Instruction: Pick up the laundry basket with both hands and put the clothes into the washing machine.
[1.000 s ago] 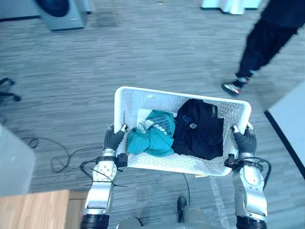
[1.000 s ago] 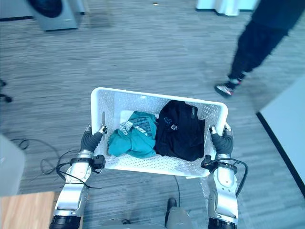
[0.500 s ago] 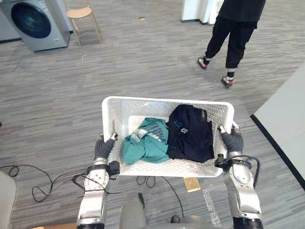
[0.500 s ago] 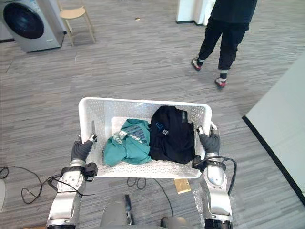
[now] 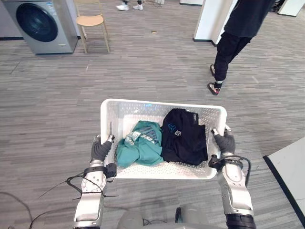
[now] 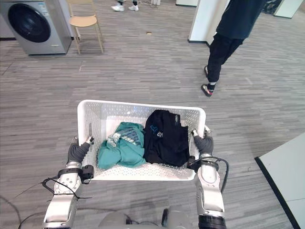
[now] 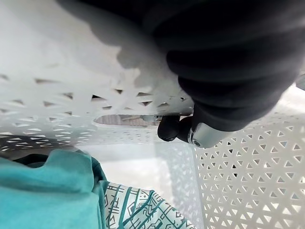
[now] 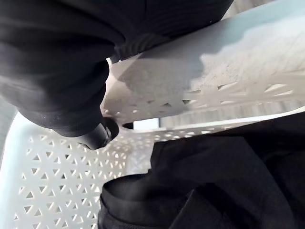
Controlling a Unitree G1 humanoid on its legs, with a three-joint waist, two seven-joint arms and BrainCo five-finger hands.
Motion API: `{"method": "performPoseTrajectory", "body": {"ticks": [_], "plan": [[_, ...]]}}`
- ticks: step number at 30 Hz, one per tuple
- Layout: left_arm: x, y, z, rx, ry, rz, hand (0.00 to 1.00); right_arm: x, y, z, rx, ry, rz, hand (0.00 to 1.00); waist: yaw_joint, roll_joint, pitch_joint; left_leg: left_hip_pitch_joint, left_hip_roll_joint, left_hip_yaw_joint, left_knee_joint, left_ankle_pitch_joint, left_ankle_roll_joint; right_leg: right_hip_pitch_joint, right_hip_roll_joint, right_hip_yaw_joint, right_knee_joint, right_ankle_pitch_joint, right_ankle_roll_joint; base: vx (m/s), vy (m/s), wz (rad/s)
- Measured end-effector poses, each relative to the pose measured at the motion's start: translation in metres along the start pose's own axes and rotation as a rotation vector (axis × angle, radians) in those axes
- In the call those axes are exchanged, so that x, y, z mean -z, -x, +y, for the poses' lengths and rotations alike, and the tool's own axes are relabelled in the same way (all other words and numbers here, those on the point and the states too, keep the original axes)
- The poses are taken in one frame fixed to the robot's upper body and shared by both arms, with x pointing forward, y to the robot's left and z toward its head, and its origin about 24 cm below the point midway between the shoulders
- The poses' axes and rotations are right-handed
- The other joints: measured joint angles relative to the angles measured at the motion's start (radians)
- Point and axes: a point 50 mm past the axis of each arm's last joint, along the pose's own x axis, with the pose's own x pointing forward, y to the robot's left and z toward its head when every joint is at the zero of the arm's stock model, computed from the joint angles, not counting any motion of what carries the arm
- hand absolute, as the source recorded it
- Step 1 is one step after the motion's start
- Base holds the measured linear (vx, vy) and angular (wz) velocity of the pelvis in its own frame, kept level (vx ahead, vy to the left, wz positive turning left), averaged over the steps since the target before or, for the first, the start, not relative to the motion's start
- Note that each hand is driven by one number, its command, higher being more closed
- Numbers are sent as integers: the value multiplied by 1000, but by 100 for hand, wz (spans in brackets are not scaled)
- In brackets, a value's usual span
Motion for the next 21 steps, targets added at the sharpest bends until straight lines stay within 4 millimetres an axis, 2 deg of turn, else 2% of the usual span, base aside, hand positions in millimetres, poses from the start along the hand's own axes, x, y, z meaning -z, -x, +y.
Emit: {"method": "performPoseTrajectory", "body": {"ticks": [1,2,3,4,5,6,7,8,9,10,11,12,13,14,15,16,17,18,19,20,21], "plan": [[-4,-3,-4,17,5,-18,100,1,2,-6,23,0,-4,100,-15,-5,-4,14,16,-28,20,-27,-20,-26,-38,-17,-197,12,-16,500,-230,68],[-6,-4,-6,25,6,-24,100,1,2,-8,31,0,-5,100,-22,-5,-4,23,27,-39,31,-42,-31,-33,-55,-21,-292,28,-33,520,-295,73],[-5,-4,-7,30,6,-22,100,2,3,-10,35,0,1,100,-35,-2,-6,47,48,-66,48,-78,-60,-34,-76,-19,-458,75,-45,551,-338,66],[-3,-4,-8,31,5,-11,100,5,6,-11,38,2,12,100,-44,-6,-10,76,58,-84,46,-100,-83,-27,-99,-18,-548,103,-45,722,-454,84],[6,-4,-10,38,-6,27,100,13,13,-14,43,13,50,100,-45,-16,-44,162,84,-102,-1,-130,-121,-28,-102,-22,-510,152,-30,654,-404,68],[12,-3,-13,44,-6,53,100,16,15,-15,47,17,68,100,-42,-8,-59,189,103,-116,2,-125,-123,-27,-84,-21,-459,173,-21,711,-428,52],[19,-1,-15,48,-1,86,100,18,18,-17,51,24,85,100,-41,18,-78,197,138,-135,45,-100,-120,-27,-53,-21,-401,191,-11,850,-535,14],[24,3,-19,43,21,111,100,18,16,-20,40,51,91,100,-42,81,-80,137,202,-167,230,-6,-131,-10,4,-54,-325,120,-33,821,-534,3],[24,3,-20,47,27,115,100,18,16,-21,39,60,91,100,-44,104,-81,78,225,-186,344,80,-125,3,26,-64,-313,95,-51,656,-419,-10],[25,4,-21,50,32,118,100,18,16,-22,39,64,94,100,-41,120,-82,19,247,-192,450,193,-97,18,40,-69,-308,73,-67,484,-238,-26],[27,6,-22,62,38,133,100,18,15,-24,46,70,93,100,-28,131,-74,-118,297,-194,706,309,-47,81,92,-82,-330,33,-117,591,-260,-33],[29,7,-23,66,42,142,100,19,16,-25,50,72,102,100,-30,130,-72,-193,299,-196,831,299,-45,141,114,-85,-366,20,-137,584,-249,-29],[31,8,-23,67,42,149,100,20,16,-25,51,73,107,100,-32,124,-67,-234,290,-194,881,289,-31,189,120,-92,-398,15,-145,561,-231,6],[32,8,-23,71,40,154,100,22,18,-26,57,81,110,100,-37,94,-53,-321,264,-133,906,260,7,308,123,-105,-485,10,-154,546,-208,15],[32,8,-23,71,41,155,100,21,18,-25,58,81,106,100,-34,80,-49,-352,258,-98,880,243,11,344,123,-105,-517,9,-154,626,-217,17],[33,8,-23,70,44,155,100,19,17,-24,59,87,94,100,-28,60,-46,-409,240,-38,776,206,-4,399,123,-106,-572,9,-154,617,-151,2],[32,7,-24,71,55,150,100,17,14,-24,67,100,80,100,-16,54,-40,-445,212,13,608,184,-18,444,123,-103,-611,3,-156,506,-63,-1],[32,7,-24,73,57,149,100,17,12,-24,68,105,79,100,-11,54,-39,-456,188,23,511,182,-21,461,121,-100,-626,-4,-150,512,36,-7],[32,7,-24,71,56,150,100,19,7,-22,62,107,87,100,-8,49,-33,-463,129,24,309,194,-39,497,107,-91,-644,-34,-137,412,83,-9],[33,7,-23,69,55,153,100,22,4,-21,59,105,95,100,-7,49,-32,-462,103,14,198,213,-69,513,100,-85,-646,-54,-127,514,143,-26],[35,7,-22,65,50,159,100,28,-2,-17,52,102,120,100,1,48,-25,-442,66,-21,52,324,-107,550,87,-59,-643,-100,-114,514,192,-52]]}}
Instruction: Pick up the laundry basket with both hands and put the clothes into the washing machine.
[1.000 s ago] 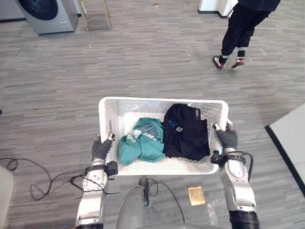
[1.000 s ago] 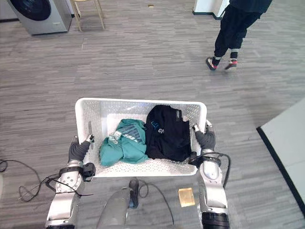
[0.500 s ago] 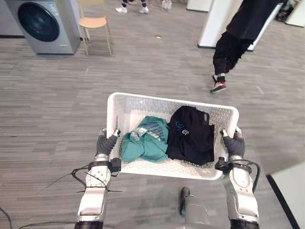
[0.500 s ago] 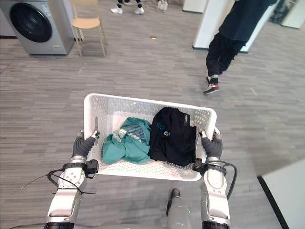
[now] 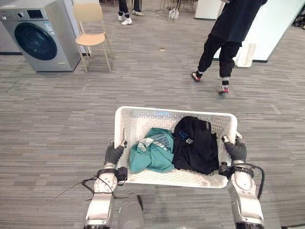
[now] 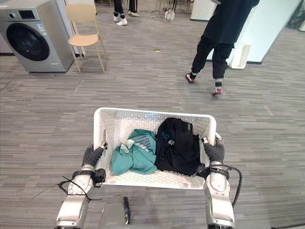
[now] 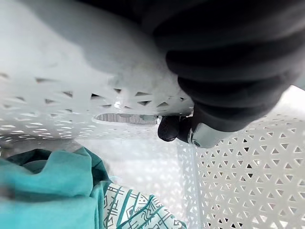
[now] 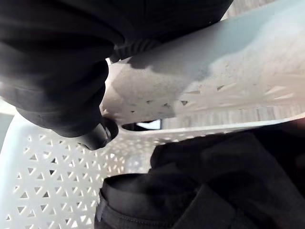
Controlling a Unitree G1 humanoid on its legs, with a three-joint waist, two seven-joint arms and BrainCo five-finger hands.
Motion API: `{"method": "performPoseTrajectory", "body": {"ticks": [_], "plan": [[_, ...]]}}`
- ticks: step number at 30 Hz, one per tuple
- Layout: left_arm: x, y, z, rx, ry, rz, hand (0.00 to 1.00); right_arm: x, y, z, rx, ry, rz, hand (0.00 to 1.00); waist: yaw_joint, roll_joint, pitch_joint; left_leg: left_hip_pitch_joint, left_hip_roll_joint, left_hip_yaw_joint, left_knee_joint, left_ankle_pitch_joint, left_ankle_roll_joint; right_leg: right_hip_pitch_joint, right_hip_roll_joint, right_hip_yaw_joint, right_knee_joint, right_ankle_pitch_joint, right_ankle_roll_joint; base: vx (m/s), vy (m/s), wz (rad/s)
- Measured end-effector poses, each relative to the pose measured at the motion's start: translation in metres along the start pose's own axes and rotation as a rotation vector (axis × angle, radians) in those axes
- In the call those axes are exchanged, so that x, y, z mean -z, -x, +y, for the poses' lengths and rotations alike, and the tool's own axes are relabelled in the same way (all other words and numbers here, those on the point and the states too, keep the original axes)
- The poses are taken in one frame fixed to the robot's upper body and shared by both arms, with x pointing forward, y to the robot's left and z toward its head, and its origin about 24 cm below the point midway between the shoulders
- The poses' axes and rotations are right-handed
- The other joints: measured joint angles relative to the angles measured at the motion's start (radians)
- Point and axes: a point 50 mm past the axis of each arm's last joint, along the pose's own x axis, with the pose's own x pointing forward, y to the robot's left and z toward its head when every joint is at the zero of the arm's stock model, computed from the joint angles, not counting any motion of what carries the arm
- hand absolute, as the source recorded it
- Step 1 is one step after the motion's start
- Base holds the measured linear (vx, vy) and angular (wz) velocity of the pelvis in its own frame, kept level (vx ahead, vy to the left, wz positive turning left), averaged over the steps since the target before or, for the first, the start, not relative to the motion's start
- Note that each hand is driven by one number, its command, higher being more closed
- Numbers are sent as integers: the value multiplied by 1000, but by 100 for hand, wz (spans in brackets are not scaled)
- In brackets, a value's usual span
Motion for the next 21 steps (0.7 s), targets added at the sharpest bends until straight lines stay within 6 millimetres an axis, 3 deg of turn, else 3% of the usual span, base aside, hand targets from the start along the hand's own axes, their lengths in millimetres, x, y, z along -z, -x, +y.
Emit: {"method": "performPoseTrajectory", "body": {"ticks": [1,2,3,4,5,6,8,9,11,13,14,15,16,17,18,20,21], "plan": [[3,-1,4,-8,-20,10,100,9,-2,6,-7,-12,40,100,22,-38,-3,44,-47,8,12,41,39,23,-34,46,9,-38,-12,512,188,-44],[4,-1,7,-17,-27,13,100,10,-3,9,-9,-20,46,100,18,-51,-7,40,-64,6,42,0,42,29,-45,53,19,-42,-24,559,177,-26],[4,-2,9,-30,-22,15,100,7,-8,13,-26,-15,37,100,12,-45,-3,23,-67,6,131,-69,75,-11,-58,79,149,-29,0,587,213,1],[4,-3,11,-32,-33,15,100,11,-10,17,-31,-23,55,100,15,-65,3,53,-86,24,167,-117,97,-76,-89,87,368,2,71,597,223,3],[4,-4,11,-29,-44,13,100,12,-11,17,-28,-30,63,100,13,-82,9,77,-103,39,171,-138,110,-119,-119,88,489,45,158,555,212,15],[2,-5,11,-22,-67,7,100,16,-11,18,-25,-36,78,100,11,-104,9,119,-128,54,177,-175,138,-205,-163,103,696,157,271,529,97,19],[0,-5,12,-24,-82,-3,100,19,-10,18,-20,-69,94,100,11,-85,20,228,-128,54,154,-211,158,-340,-163,96,937,190,257,640,43,8],[0,-5,12,-24,-85,-3,100,20,-8,17,-19,-78,100,100,10,-81,21,264,-127,54,130,-211,157,-358,-163,88,942,187,248,551,-16,0],[-7,-5,11,-21,-85,-34,100,15,-5,14,-13,-100,68,100,4,-67,22,373,-101,54,44,-212,152,-417,-164,62,824,145,160,399,-69,3],[-16,-4,11,-21,-80,-70,100,7,-3,12,-6,-104,23,100,-13,-63,22,400,-69,53,27,-218,133,-447,-171,46,696,129,128,301,-139,17],[-21,-3,11,-22,-75,-96,100,1,-2,11,-1,-106,-7,100,-21,-56,19,416,-39,53,21,-233,89,-454,-190,24,521,138,97,321,-199,19],[-21,-3,11,-22,-75,-97,100,1,-2,10,0,-106,-9,100,-22,-56,16,417,-33,54,22,-236,81,-454,-195,20,485,145,87,383,-273,13],[-21,-3,11,-22,-74,-99,100,0,0,10,2,-107,-12,100,-23,-79,-5,419,-25,53,32,-253,46,-444,-210,-2,313,226,36,342,-276,8],[-20,-4,11,-24,-74,-94,100,3,3,11,10,-108,-5,100,-24,-118,-35,427,-30,49,42,-290,-8,-422,-214,19,191,361,50,351,-303,8],[-18,-4,9,-21,-66,-83,100,3,4,9,18,-101,-5,100,-26,-107,-41,435,-14,37,42,-307,-22,-400,-196,20,169,332,87,331,-265,-18],[-14,-3,1,-5,-43,-63,100,4,3,2,27,-59,-3,100,-12,-41,-50,451,58,45,4,-303,-43,-350,-120,6,57,324,88,245,-202,-39],[-13,-2,-1,-1,-40,-63,100,4,3,0,31,-54,-4,100,-17,-29,-53,456,64,47,-14,-299,-48,-345,-110,3,41,325,87,188,-164,-25]]}}
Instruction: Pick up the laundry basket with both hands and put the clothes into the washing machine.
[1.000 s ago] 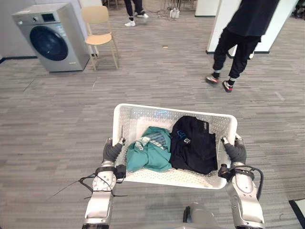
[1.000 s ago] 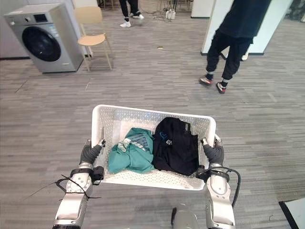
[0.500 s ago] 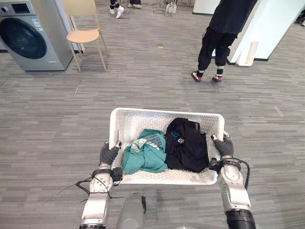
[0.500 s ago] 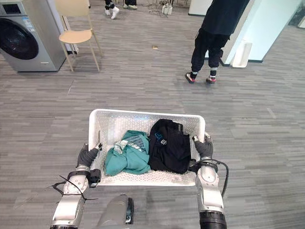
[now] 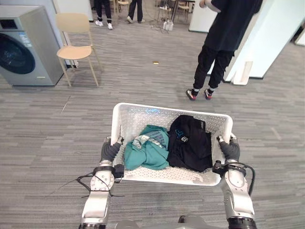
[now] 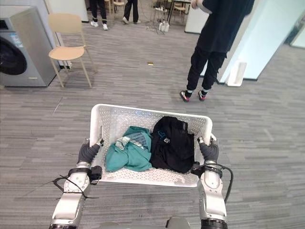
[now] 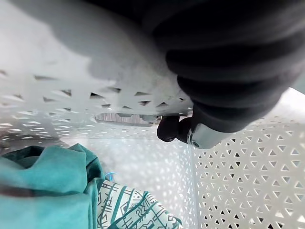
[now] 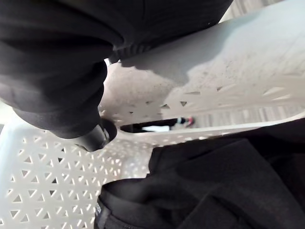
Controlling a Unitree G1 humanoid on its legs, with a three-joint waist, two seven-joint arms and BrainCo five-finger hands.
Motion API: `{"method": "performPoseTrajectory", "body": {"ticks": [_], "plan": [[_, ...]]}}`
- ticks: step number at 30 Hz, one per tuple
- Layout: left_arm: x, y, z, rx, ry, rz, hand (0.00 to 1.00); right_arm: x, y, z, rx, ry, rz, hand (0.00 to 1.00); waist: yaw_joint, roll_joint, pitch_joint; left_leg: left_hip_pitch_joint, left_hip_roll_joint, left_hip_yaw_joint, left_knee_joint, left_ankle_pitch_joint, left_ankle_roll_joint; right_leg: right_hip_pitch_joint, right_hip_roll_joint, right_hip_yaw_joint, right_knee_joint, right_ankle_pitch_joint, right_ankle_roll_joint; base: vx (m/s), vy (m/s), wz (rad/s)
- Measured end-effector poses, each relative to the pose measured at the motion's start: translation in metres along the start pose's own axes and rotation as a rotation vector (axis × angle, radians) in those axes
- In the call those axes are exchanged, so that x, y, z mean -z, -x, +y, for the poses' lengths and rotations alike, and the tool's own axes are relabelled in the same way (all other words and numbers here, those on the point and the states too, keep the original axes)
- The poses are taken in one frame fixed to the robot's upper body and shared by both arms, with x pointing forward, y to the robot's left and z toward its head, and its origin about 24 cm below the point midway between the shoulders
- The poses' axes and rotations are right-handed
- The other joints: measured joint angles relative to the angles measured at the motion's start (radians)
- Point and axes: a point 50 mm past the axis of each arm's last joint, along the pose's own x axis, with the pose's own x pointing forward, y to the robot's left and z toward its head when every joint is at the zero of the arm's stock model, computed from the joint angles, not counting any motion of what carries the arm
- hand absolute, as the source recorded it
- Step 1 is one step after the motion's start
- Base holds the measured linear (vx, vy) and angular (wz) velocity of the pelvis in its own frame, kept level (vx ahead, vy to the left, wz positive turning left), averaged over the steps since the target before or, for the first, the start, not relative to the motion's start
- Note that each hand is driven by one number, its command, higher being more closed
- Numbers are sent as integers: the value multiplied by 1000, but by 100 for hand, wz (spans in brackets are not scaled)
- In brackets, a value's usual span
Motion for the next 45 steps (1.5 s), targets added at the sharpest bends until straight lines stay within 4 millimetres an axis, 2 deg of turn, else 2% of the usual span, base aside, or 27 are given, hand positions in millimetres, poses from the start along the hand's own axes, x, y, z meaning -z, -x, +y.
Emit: {"method": "performPoseTrajectory", "body": {"ticks": [1,2,6,7,14,18,21,25,26,27,28,29,30,31,33,34,35,36,37,38,39,40,41,42,43,44,45], "plan": [[0,0,-4,7,11,2,100,1,0,-5,16,7,3,100,-5,18,-10,25,10,16,-45,12,-20,5,14,0,-22,6,-8,151,-106,-12],[1,1,-5,12,12,5,100,2,1,-8,25,9,6,100,-6,23,-13,37,10,20,-66,16,-25,9,17,0,-27,7,-9,139,-78,-14],[8,1,-11,28,16,36,100,4,7,-14,36,26,12,100,-8,20,-31,81,-13,40,-146,44,-14,29,15,7,-65,14,0,45,-12,-6],[37,2,-7,41,-38,154,100,41,12,-9,37,42,161,100,4,0,-20,74,-112,19,-236,100,39,115,-38,39,-354,198,27,0,0,0],[40,5,-7,42,-39,163,100,45,14,-11,39,45,170,100,3,-1,-21,76,-114,21,-250,106,39,111,-41,36,-354,198,27,0,0,0],[58,17,-11,70,-45,232,100,62,18,-15,21,72,240,100,2,-2,-21,60,-116,37,-253,112,36,87,-46,34,-354,199,28,0,-4,-3],[73,25,-14,95,-41,295,100,76,22,-22,22,98,301,100,0,-3,-16,36,-125,35,-230,112,36,69,-71,20,-342,201,31,-6,30,12],[75,27,-21,115,-10,307,100,77,24,-33,37,89,307,100,-5,0,15,-29,-149,-5,-143,70,62,58,-117,-41,-285,180,49,-69,69,41],[75,28,-22,117,-6,306,100,76,24,-35,39,88,305,100,-10,-8,31,-29,-175,-26,-122,54,78,43,-147,-48,-197,127,35,-91,119,60],[75,28,-21,110,-1,304,100,72,23,-37,38,93,287,100,-23,-16,55,-13,-208,-46,-117,34,101,7,-181,-31,-58,78,-30,-100,162,57],[75,27,-19,101,1,302,100,69,22,-36,33,91,275,100,-23,-18,70,3,-221,-51,-116,32,109,-21,-195,-5,28,78,-47,-66,132,39],[76,27,-14,79,1,305,100,66,22,-30,12,76,260,100,-23,-26,92,34,-237,-66,-117,28,125,-101,-207,78,222,102,-86,-34,78,39],[77,27,-9,65,-6,308,100,69,25,-23,-4,60,270,100,-30,-15,98,42,-232,-97,-108,24,143,-154,-177,113,361,36,-58,23,6,45],[76,27,-6,57,-10,305,100,69,26,-21,-9,53,271,100,-32,-16,98,44,-228,-109,-108,23,145,-169,-151,106,391,-8,-44,65,-51,56],[72,25,-2,43,-12,276,100,61,24,-16,-20,33,231,100,-34,-23,97,33,-226,-157,-109,22,145,-181,-94,36,352,-89,-44,195,-98,74],[71,25,-1,35,-8,260,100,56,22,-15,-22,28,203,100,-40,-21,99,20,-226,-188,-114,19,141,-192,-68,7,278,-102,-38,261,-140,75],[70,24,-1,30,-7,254,100,55,21,-15,-22,26,197,100,-40,-18,101,20,-224,-200,-122,16,135,-204,-53,13,245,-101,-38,279,-170,71],[69,23,-1,25,-6,249,100,53,21,-15,-21,19,189,100,-45,-4,109,31,-209,-227,-135,6,121,-223,-29,31,173,-93,-33,333,-218,70],[67,22,-2,26,-4,243,100,52,21,-15,-20,16,185,100,-52,10,118,53,-189,-257,-149,-11,104,-236,-15,66,84,-56,-23,370,-247,74],[67,21,-3,28,-4,241,100,51,21,-16,-19,17,181,100,-56,10,119,67,-180,-271,-153,-22,91,-234,-14,81,29,-24,-12,428,-296,70],[67,22,-4,25,5,244,100,51,25,-20,-16,24,180,100,-58,30,122,95,-164,-292,-161,-55,73,-215,-11,71,1,92,-1,465,-274,45],[69,24,-12,21,41,258,100,46,23,-21,-23,30,165,100,-53,84,115,103,-117,-293,-112,-45,56,-215,24,37,67,6,-13,488,-252,35],[68,24,-13,22,44,256,100,44,23,-22,-21,32,157,100,-56,85,117,94,-110,-283,-59,-22,41,-214,29,31,110,-9,-33,497,-262,16],[70,27,-14,19,53,267,100,42,28,-26,-20,45,148,100,-64,89,117,67,-85,-259,80,33,4,-184,48,-2,165,-54,-63,622,-337,19],[71,29,-14,14,60,265,100,35,30,-26,-29,45,122,100,-78,92,115,6,-31,-215,266,133,-12,-124,67,-34,171,-105,-86,612,-358,10],[70,29,-14,12,65,262,100,33,32,-26,-28,40,113,100,-75,93,116,-26,6,-175,343,204,7,-99,88,-38,170,-116,-101,614,-315,-20],[69,31,-11,-1,73,253,100,29,35,-24,-27,27,94,100,-60,86,116,-67,91,-91,473,377,67,-39,128,-40,143,-138,-130,394,-196,-35]]}}
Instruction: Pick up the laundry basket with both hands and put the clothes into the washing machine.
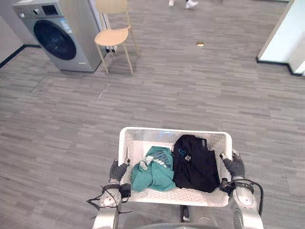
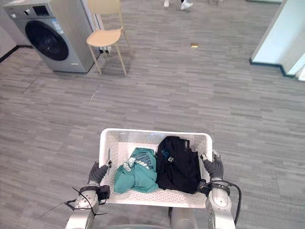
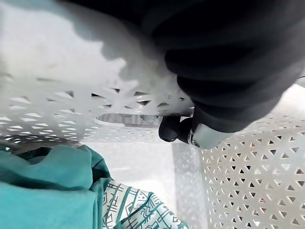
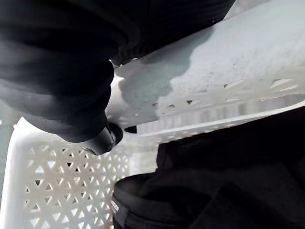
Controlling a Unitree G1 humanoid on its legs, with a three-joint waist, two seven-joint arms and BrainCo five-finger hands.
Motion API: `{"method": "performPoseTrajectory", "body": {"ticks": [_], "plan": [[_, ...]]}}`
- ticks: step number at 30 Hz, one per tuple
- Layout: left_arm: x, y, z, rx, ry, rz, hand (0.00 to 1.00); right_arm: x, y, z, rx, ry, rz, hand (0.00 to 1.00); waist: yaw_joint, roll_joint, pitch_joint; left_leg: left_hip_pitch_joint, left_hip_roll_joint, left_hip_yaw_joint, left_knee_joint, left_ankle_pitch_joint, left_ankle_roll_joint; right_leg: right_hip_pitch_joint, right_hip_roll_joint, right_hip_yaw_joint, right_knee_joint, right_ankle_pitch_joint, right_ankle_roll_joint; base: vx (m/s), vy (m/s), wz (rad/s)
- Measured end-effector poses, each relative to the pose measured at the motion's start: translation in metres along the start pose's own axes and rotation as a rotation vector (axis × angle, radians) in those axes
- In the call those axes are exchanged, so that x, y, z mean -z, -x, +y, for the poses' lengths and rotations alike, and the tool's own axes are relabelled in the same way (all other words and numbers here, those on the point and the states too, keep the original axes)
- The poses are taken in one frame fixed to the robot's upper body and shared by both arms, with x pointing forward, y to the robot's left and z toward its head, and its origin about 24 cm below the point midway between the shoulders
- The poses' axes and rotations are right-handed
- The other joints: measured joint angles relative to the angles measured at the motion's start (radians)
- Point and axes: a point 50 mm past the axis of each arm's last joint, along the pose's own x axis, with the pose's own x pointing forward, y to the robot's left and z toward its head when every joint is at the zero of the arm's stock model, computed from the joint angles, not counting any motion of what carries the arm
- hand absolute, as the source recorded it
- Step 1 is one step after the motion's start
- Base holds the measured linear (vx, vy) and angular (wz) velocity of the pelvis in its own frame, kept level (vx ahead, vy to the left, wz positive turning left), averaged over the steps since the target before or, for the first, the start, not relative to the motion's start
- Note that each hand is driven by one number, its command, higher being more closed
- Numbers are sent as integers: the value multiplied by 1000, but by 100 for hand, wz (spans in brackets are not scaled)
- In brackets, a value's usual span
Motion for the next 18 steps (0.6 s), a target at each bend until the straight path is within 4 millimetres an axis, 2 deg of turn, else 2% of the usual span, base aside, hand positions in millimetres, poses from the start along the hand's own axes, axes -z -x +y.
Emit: {"method": "performPoseTrajectory", "body": {"ticks": [1,2,3,4,5,6,8,9,10,11,12,13,14,15,16,18], "plan": [[-2,1,1,0,-4,-13,100,-3,2,0,9,-4,-13,100,3,-3,1,-30,28,22,72,5,4,26,14,-1,-16,-14,-9,390,-173,-35],[-5,0,-1,7,2,-29,100,-6,5,-4,30,-15,-35,100,7,-7,4,-109,68,50,195,-30,34,70,29,-1,-48,-21,-15,458,-157,2],[-7,-1,-4,17,5,-37,100,-7,8,-7,49,-21,-41,100,6,-19,7,-177,90,96,236,-79,61,126,30,-12,-99,-22,-17,449,-145,16],[-7,-1,-5,23,4,-38,100,-6,9,-8,57,-27,-37,100,6,-28,9,-196,101,128,217,-105,70,157,26,-19,-125,-22,-17,609,-155,49],[-7,-1,-6,40,2,-37,100,-1,14,-10,72,-43,-17,100,6,-47,11,-224,114,199,88,-158,68,235,15,-40,-183,-22,-17,344,-70,48],[-6,0,-6,41,0,-32,100,1,15,-11,73,-43,-11,100,7,-51,11,-229,110,219,14,-168,63,258,9,-51,-198,-22,-17,390,-45,52],[-4,1,-5,45,-1,-25,100,2,16,-11,67,-42,-7,100,16,-59,14,-253,77,238,-228,-174,44,296,-5,-63,-218,-30,-10,335,71,24],[-5,1,-4,45,-5,-28,100,1,15,-10,59,-44,-9,100,32,-67,18,-261,26,227,-392,-159,21,314,-32,-58,-221,-55,10,394,178,9],[-4,1,-3,44,-6,-25,100,2,14,-11,59,-44,-7,100,37,-74,22,-263,-17,192,-548,-127,-18,332,-56,-55,-221,-72,31,326,192,2],[-3,1,-3,42,-6,-24,100,2,14,-10,59,-45,-5,100,37,-74,22,-262,-35,167,-618,-112,-41,340,-66,-48,-218,-84,40,326,238,-12],[-3,2,-2,38,-6,-22,100,3,14,-9,51,-46,-4,100,43,-74,22,-261,-50,111,-724,-85,-82,355,-82,-25,-203,-112,67,340,313,-40],[-2,2,3,21,-8,-19,100,4,12,-4,35,-51,2,100,49,-79,23,-260,-49,78,-745,-3,-108,359,-98,9,-172,-145,93,346,343,-50],[-1,2,6,8,-9,-17,100,6,11,-1,29,-58,9,100,53,-81,18,-253,-62,72,-735,63,-102,360,-110,28,-158,-155,103,421,446,-66],[-2,1,12,-15,-27,-22,100,10,11,7,18,-80,23,100,58,-121,16,-282,-75,72,-615,54,-55,354,-136,68,-138,-167,118,352,362,-53],[-2,1,18,-32,-35,-23,100,9,11,11,6,-90,19,100,62,-135,15,-320,-68,73,-505,-8,-39,353,-145,83,-127,-168,122,349,354,-48],[0,2,19,-37,-35,-17,100,9,10,14,-3,-91,17,100,64,-138,15,-366,-53,72,-333,-107,-21,363,-154,107,-100,-175,136,291,336,-24]]}}
